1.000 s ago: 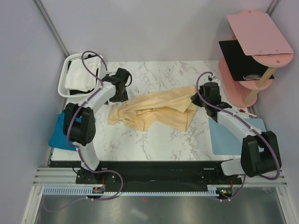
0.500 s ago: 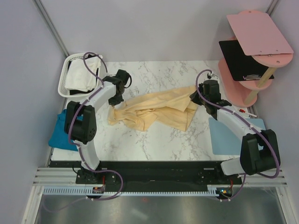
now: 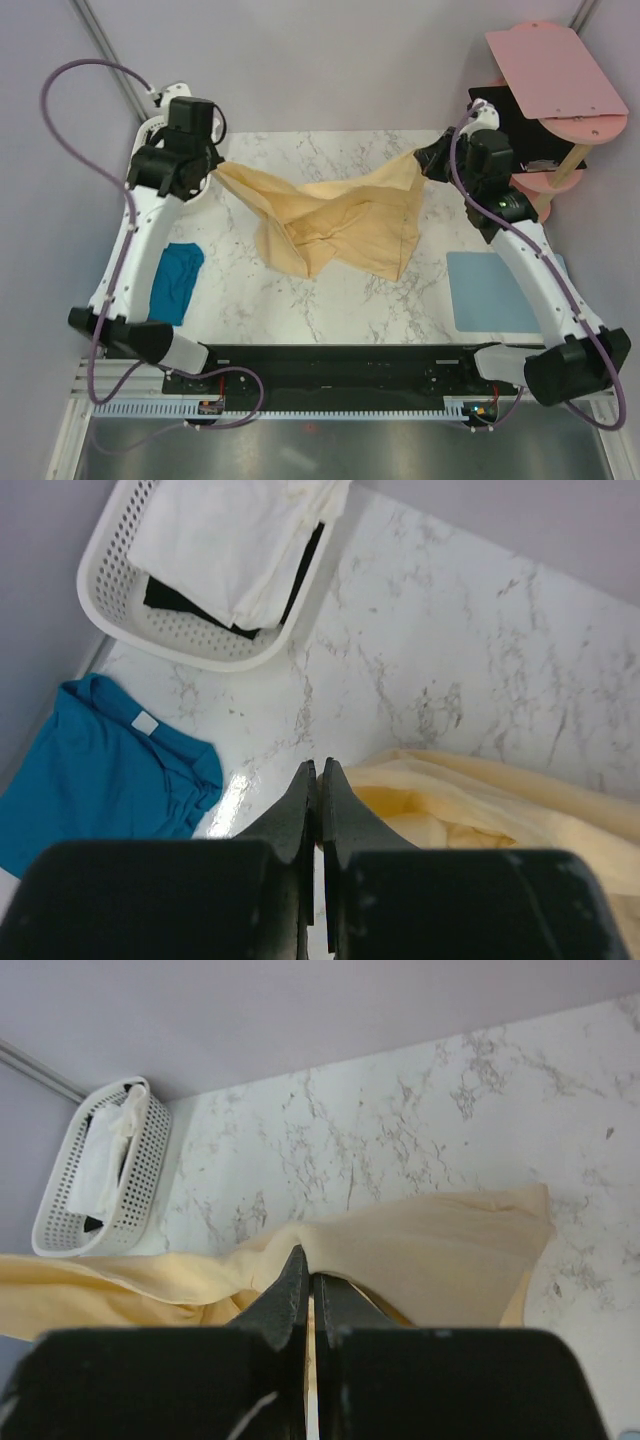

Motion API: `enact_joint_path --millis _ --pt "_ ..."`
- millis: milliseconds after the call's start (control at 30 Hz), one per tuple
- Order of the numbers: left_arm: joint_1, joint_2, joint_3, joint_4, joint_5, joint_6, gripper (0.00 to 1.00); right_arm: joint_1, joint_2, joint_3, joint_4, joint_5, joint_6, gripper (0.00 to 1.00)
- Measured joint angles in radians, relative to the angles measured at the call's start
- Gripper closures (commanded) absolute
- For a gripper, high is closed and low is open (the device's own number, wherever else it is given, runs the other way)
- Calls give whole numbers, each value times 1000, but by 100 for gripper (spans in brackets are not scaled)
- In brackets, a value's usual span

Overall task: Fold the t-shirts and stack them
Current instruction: Flatten the tshirt out

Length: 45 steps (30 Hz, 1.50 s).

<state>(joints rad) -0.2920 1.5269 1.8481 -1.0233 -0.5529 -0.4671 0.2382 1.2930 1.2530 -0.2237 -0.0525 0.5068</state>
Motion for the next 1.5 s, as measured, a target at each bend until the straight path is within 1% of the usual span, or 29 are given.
enact_joint_path --millis 167,267,400,500,600,733,800,900,1033,1133,1233,1367,1433,1500 --pt "0 -235 20 -8 7 21 98 0 -182 64 -90 11 -61 100" --pt "0 -370 25 -20 34 36 98 0 -323 88 -142 31 -94 100" --pt "0 -513 32 -32 107 47 98 0 -484 159 -212 49 -123 100" --pt "0 -590 70 -49 183 47 98 0 -588 241 -262 60 -130 100" --pt "-2 -621 172 -69 258 48 98 0 -645 340 -301 71 -130 100" --pt "-2 -618 361 -89 326 57 98 0 -657 507 -334 79 -133 100" --pt "-2 -616 436 -90 340 64 98 0 -655 558 -343 79 -133 100" --pt "-2 -612 475 -89 343 74 98 0 -642 578 -346 84 -133 100" --pt "-2 -554 437 -87 308 92 98 0 -581 520 -333 96 -134 100" --pt "-2 -441 360 -68 269 105 98 0 -497 404 -297 107 -137 100" --pt "-2 -283 243 -24 237 124 98 -1 -363 253 -245 123 -143 100" --pt "10 -41 117 31 216 150 98 -1 -155 112 -176 135 -146 100" --pt "24 76 108 35 212 158 98 -2 -43 72 -145 142 -147 100" --pt "44 201 119 48 209 163 98 -7 85 70 -95 148 -147 100"
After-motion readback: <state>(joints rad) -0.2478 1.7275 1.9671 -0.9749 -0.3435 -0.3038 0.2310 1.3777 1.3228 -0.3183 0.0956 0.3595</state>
